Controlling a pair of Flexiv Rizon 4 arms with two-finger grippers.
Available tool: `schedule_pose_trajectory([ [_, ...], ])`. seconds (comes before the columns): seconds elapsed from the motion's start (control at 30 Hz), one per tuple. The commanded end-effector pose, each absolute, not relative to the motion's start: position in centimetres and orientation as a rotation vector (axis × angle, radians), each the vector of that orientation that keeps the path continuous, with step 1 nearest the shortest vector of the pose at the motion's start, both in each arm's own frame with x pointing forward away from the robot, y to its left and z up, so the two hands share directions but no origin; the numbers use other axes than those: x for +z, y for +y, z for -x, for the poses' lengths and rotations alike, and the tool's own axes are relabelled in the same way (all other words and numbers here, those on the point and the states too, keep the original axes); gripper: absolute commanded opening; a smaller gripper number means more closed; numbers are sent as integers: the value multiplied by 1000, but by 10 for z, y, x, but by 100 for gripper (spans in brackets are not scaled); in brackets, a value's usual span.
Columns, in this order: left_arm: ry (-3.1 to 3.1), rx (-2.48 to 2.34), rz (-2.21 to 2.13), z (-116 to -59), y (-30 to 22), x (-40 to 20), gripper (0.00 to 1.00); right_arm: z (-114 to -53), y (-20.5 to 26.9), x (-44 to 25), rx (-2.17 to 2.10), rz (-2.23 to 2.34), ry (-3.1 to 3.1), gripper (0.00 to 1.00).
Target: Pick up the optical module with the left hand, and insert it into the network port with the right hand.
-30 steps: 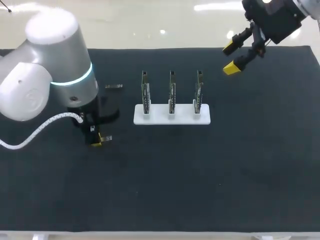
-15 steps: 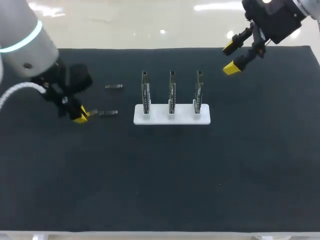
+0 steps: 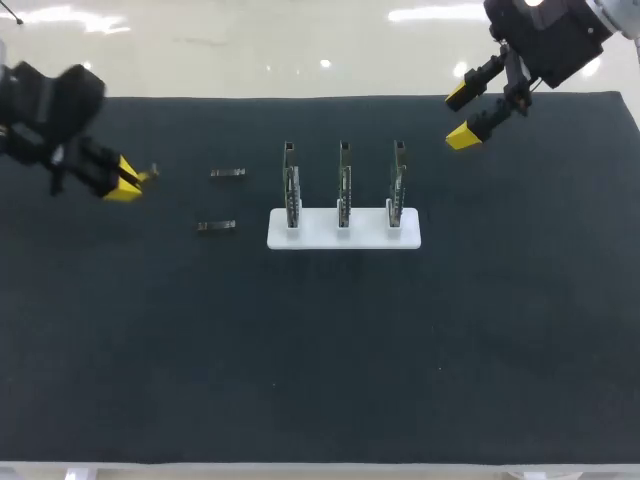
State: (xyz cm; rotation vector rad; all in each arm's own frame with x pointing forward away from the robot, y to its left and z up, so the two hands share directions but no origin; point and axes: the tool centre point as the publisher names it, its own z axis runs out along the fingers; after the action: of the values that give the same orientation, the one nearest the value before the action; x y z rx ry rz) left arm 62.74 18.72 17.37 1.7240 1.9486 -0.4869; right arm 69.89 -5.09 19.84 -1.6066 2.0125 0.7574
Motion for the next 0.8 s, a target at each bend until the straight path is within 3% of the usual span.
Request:
schedule_pose_trajectory([
  [0.03,1739,-686,-1564,-621,199,188,0,-700,-51,198,760,1607,2011,100],
  [0.8,1663,-731,-1539,-620,199,195,0,-700,-51,198,760,1607,2011,100],
])
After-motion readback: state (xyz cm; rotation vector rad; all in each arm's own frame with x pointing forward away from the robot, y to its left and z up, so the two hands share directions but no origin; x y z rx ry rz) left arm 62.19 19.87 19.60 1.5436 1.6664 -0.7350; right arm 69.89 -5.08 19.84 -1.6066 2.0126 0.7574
